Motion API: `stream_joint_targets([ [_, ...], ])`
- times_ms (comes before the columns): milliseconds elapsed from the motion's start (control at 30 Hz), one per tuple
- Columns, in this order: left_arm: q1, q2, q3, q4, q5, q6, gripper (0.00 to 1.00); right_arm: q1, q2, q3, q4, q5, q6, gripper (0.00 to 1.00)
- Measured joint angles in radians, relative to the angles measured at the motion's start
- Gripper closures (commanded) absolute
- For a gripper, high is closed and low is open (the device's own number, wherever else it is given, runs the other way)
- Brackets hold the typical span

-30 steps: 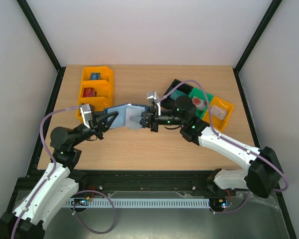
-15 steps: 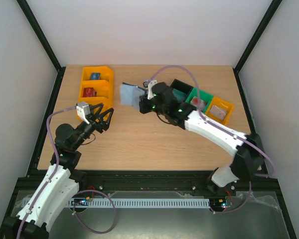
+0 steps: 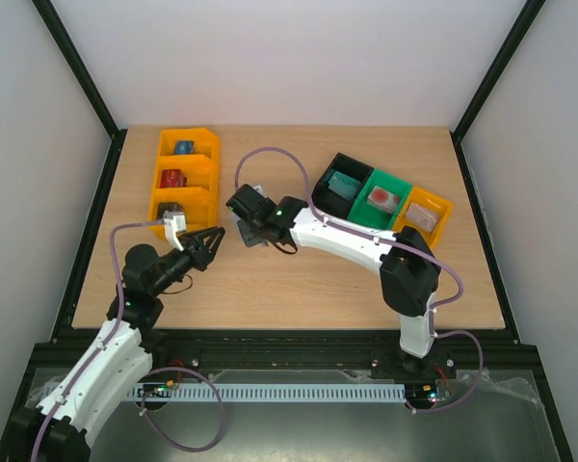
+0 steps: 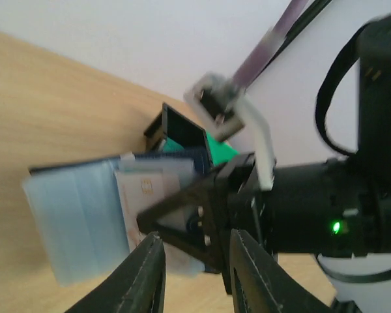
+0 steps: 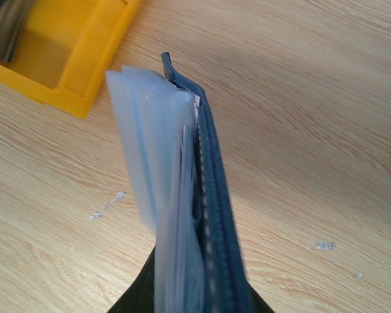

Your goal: Take the credit cards out of the card holder

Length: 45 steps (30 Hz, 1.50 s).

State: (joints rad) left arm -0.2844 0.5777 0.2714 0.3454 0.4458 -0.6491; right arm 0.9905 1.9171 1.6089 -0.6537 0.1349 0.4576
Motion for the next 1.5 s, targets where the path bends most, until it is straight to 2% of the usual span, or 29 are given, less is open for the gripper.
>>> stream_joint_targets([
  [100,-0.02,0.01,-0.021,0.005,0.008,-0.038,0.73,0.0,-0.008,0.014,0.011,-0.055,-0.021,0.98],
  [233,-0.027,0.019,-0.031,0.007,0.011,-0.072,0.72,-0.01,-0.073,-0.076,0.108,-0.214,-0.048,0.98],
  [333,-0.027,0.016,-0.031,0.01,0.025,-0.083,0.71,-0.029,-0.159,-0.178,0.215,-0.378,-0.049,0.98],
  [500,-0.017,0.011,-0.031,0.016,0.051,-0.093,0.65,-0.076,-0.288,-0.314,0.407,-0.582,-0.031,0.98],
  [633,-0.007,0.011,-0.031,0.036,0.083,-0.1,0.62,-0.098,-0.365,-0.404,0.568,-0.696,-0.019,0.98],
  [733,-0.006,0.014,-0.031,0.066,0.12,-0.105,0.65,-0.099,-0.397,-0.457,0.668,-0.755,-0.002,0.98],
  [900,0.001,0.019,-0.031,0.113,0.19,-0.11,0.72,-0.102,-0.428,-0.522,0.786,-0.797,0.019,0.98],
  [1133,0.01,0.026,-0.029,0.188,0.288,-0.087,0.71,-0.11,-0.432,-0.536,0.868,-0.806,0.053,0.98],
  [1233,0.017,0.033,-0.024,0.192,0.298,-0.057,0.95,-0.113,-0.426,-0.536,0.883,-0.805,0.078,0.98],
  [1367,0.031,0.042,-0.013,0.177,0.284,-0.026,0.98,-0.128,-0.408,-0.536,0.914,-0.823,0.1,0.98],
  [1433,0.031,0.043,-0.008,0.172,0.282,-0.02,0.98,-0.134,-0.403,-0.536,0.93,-0.841,0.104,0.92],
  [1500,0.032,0.042,-0.007,0.172,0.285,-0.02,0.98,-0.14,-0.404,-0.544,0.954,-0.862,0.108,0.8],
])
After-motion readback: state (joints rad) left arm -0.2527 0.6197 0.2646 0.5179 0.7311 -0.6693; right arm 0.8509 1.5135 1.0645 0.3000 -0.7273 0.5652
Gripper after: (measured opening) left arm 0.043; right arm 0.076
